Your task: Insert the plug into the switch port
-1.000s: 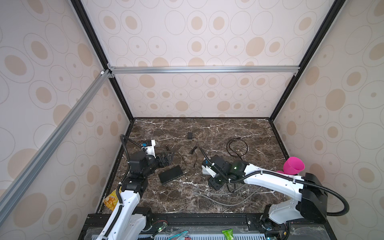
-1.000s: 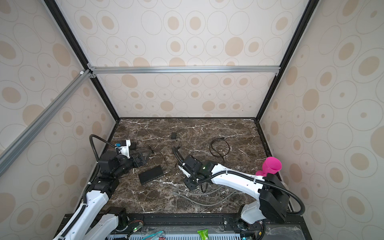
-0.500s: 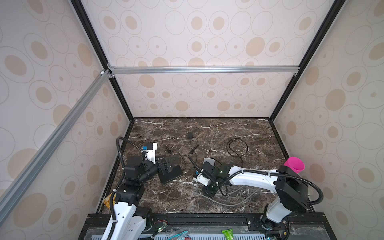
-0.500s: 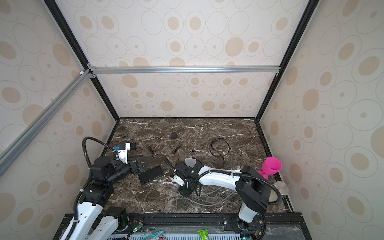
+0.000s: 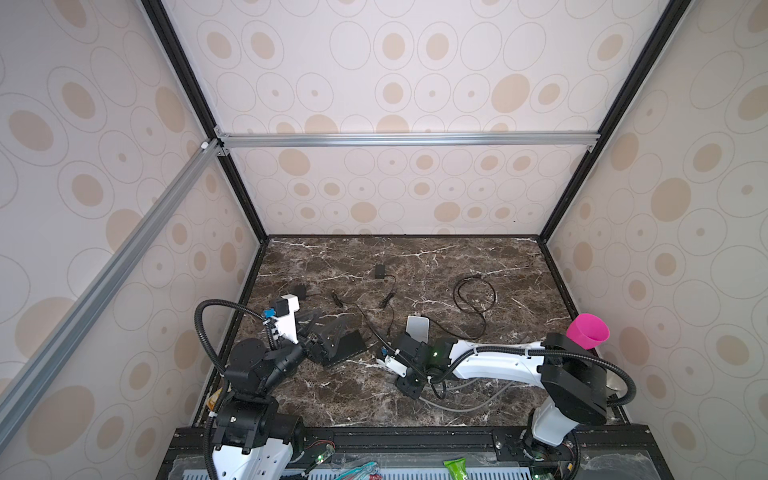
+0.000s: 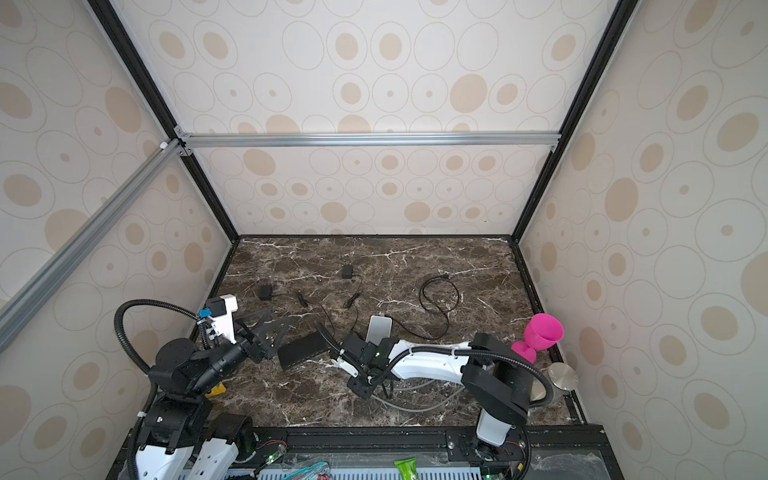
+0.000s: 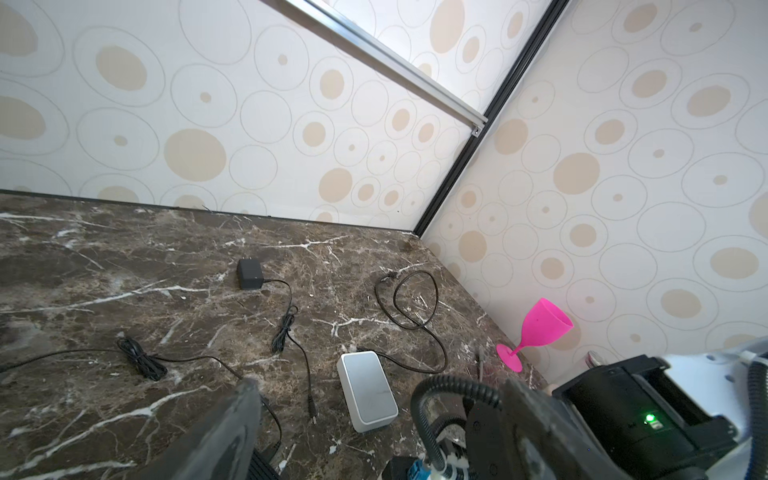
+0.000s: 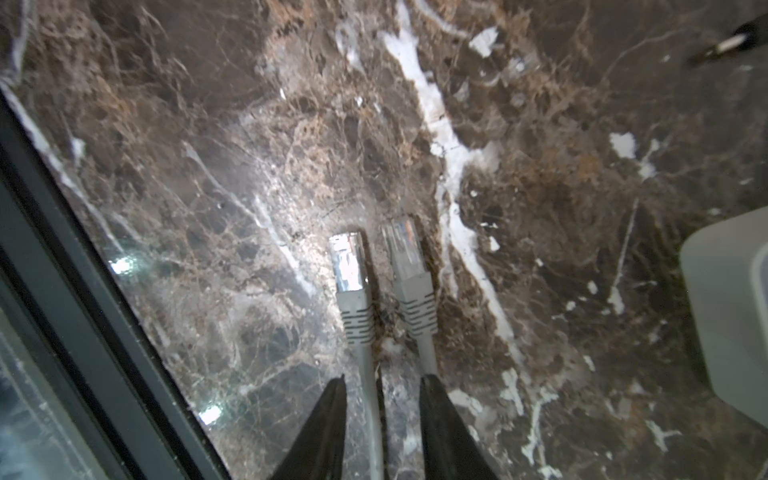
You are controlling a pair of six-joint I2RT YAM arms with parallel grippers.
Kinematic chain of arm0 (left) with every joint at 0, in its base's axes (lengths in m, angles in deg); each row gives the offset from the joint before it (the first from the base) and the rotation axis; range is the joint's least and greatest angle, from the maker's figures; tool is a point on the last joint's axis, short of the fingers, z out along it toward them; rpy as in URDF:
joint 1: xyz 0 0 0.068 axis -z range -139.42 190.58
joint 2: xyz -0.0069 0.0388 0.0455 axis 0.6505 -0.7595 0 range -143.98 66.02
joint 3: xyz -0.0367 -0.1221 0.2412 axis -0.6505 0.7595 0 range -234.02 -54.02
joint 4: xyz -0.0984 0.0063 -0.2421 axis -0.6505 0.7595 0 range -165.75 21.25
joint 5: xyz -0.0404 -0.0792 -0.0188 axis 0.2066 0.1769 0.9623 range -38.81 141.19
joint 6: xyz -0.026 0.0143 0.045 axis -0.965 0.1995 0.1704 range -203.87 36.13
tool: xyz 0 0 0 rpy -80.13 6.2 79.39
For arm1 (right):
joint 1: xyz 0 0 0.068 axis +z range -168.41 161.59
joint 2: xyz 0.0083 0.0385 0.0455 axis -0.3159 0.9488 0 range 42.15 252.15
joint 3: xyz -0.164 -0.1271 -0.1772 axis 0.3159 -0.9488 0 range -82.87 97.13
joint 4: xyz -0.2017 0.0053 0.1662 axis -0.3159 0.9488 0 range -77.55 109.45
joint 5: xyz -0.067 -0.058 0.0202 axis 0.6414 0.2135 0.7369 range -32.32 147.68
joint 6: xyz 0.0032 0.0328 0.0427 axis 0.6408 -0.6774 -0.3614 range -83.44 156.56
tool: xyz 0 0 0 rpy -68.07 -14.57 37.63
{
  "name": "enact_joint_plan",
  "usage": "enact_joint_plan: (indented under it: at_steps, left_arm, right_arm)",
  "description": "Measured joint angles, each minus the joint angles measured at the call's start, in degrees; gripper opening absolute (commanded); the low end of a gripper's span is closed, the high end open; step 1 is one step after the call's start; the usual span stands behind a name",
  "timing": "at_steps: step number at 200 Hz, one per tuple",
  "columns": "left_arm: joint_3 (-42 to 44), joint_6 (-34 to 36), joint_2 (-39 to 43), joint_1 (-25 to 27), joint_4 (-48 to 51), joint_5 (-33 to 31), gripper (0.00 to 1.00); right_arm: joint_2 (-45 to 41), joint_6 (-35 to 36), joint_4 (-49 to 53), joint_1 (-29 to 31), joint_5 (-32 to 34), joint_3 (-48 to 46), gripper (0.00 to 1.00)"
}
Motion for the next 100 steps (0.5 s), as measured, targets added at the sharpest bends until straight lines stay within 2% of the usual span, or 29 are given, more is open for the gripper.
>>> enact_joint_plan:
  at_steps: [100]
  left_arm:
    - [0.0,-0.1,-0.7,-0.8,0.6,-2.0,0.89]
  right_arm:
    - [1.7,0.4,-0.9,1.2,1.1,0.0,0.30]
